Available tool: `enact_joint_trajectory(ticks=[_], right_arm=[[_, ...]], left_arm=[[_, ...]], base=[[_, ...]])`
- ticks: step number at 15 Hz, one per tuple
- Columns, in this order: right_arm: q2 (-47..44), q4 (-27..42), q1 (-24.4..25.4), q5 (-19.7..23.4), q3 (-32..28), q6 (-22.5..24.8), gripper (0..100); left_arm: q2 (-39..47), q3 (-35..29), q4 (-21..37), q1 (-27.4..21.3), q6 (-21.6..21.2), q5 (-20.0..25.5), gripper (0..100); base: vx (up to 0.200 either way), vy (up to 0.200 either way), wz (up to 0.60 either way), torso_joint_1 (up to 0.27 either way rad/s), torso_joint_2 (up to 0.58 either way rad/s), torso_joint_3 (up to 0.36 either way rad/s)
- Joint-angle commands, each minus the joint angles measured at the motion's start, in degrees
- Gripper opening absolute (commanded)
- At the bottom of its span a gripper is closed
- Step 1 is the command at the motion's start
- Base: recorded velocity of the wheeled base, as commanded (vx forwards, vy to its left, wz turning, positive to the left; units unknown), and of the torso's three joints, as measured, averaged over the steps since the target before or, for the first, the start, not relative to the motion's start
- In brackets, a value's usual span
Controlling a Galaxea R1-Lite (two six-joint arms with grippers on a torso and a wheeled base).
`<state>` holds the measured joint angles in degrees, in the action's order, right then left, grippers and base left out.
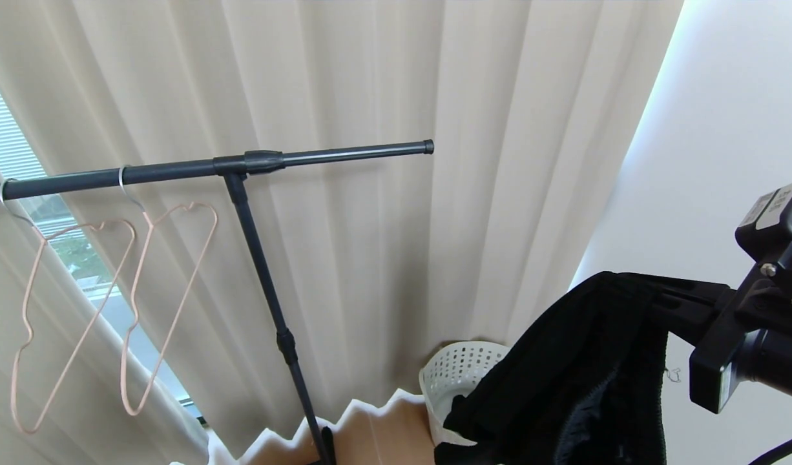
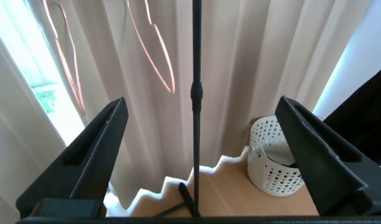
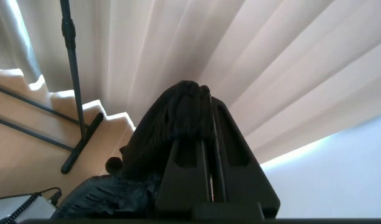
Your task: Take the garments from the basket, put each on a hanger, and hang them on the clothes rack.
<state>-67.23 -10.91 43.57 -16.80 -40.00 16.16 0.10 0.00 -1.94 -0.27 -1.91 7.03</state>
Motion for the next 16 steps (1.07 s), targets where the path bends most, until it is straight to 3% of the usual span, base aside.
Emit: enact_joint_trajectory(ticks=[1,8,11,16], right_arm=[[-0.18,0.10,0.02,0.01,0.09,0.01,0],[0.79,0.01,0.02,0.01,0.89,0.10,0],[0.87,-0.08,0.02,-0.08,1.06,0.18,0],[1.05,-0.08,0.02,-0.08,1.41,0.27,0]], left_arm=[[-0.01,0.00,-0.08,0.00,-0.37,0.09,100],[-0.01,0.00,-0.17,0.00,0.16,0.00,100],[-0.01,0.00,-0.17,0.09,0.16,0.09,100],[-0.01,0.00,-0.17,0.00,0.16,0.09,100]], base=[[0.000,0.000,0.00,0.203,-0.46,-0.266],[0.000,0.000,0.00,0.175,-0.39,-0.212],[0.000,0.000,0.00,0.042,-0.09,-0.047],[0.000,0.000,0.60,0.013,-0.01,-0.001]])
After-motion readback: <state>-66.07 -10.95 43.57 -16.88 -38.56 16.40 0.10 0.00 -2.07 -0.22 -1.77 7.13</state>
